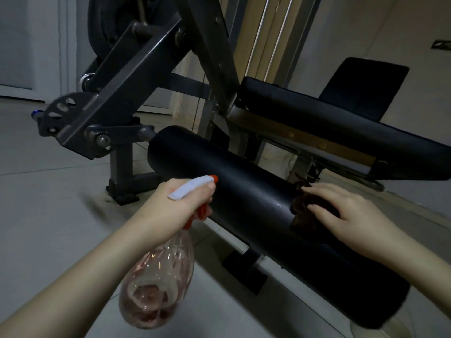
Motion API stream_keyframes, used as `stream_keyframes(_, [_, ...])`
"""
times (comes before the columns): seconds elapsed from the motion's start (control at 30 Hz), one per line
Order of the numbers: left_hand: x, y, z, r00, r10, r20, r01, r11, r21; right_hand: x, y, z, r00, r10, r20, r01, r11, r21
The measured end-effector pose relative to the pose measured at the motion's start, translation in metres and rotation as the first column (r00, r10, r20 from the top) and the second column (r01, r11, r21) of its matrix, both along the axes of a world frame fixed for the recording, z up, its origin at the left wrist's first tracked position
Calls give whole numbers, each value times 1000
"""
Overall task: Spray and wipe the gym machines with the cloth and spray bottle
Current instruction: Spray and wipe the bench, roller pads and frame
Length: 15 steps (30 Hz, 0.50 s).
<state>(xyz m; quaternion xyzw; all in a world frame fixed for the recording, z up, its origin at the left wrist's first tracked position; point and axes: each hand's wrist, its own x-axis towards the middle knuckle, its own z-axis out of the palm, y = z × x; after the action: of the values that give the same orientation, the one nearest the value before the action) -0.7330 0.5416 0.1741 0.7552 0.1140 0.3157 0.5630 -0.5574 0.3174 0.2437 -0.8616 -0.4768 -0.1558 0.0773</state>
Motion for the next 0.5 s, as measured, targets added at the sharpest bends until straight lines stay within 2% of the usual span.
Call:
stream_keyframes(0.2, [5,-6,-3,998,-59,9,59,997,-44,-14,-29,-8,990,-74,123,78,997,-22])
stream_keyframes(0.5, [27,2,-21,996,-78,49,88,962,-259,-28,-66,-27,957,-146,251,138,989,52])
